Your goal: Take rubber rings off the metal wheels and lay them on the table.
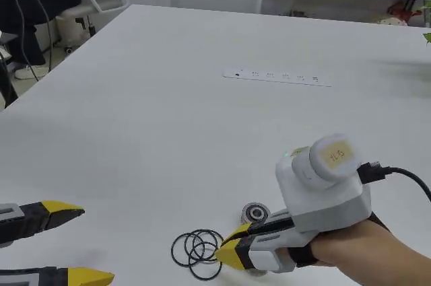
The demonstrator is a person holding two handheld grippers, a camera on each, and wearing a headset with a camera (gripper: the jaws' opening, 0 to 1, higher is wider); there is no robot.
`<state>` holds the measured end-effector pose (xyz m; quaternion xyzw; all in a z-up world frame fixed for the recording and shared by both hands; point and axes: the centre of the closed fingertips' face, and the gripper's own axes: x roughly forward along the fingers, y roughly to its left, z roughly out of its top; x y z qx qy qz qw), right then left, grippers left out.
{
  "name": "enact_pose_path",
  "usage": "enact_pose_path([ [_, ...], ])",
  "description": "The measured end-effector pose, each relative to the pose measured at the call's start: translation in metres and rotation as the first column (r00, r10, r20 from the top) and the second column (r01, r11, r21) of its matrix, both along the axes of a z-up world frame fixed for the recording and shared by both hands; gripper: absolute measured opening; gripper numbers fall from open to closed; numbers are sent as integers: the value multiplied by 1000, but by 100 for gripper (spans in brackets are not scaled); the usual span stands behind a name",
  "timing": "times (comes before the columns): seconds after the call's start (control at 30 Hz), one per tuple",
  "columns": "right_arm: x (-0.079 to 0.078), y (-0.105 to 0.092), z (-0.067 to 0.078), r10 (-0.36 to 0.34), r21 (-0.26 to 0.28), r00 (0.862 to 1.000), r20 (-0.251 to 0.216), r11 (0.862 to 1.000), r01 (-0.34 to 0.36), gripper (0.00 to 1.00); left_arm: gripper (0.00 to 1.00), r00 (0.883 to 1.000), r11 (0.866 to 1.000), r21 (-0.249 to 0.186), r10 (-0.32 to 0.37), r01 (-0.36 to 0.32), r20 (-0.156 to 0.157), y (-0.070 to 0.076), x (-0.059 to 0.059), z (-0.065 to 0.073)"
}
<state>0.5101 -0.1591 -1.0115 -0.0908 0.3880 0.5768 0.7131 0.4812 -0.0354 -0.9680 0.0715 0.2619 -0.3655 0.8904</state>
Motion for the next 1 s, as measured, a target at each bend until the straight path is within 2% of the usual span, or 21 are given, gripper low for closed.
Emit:
enact_pose_path([
  [0.1,1,-4,2,23,-21,999,33,1000,-22,13,62,1000,1000,0,-3,3,-1,-1,0,0],
  [0.23,-1,-8,11,94,-39,991,97,995,-91,19,62,1000,1000,1,-7,7,-4,-3,0,-1],
  [0.43,-3,-16,27,140,-41,981,133,990,-136,36,63,1000,1000,-2,-19,19,-4,-6,1,1],
  [0.63,-9,-38,36,178,-53,970,165,984,-171,51,66,1000,1000,-13,-24,24,-3,-9,2,2],
  [0.8,-4,-63,46,112,-29,983,145,994,-109,59,68,1000,999,-22,-26,26,-4,-12,2,4],
  [0.9,3,-73,59,48,29,985,166,998,-54,61,70,1000,999,-29,-21,20,-4,-13,2,5],
  [1.0,10,-88,71,-19,82,982,187,997,3,63,71,1000,999,-38,-13,13,-3,-13,2,6],
])
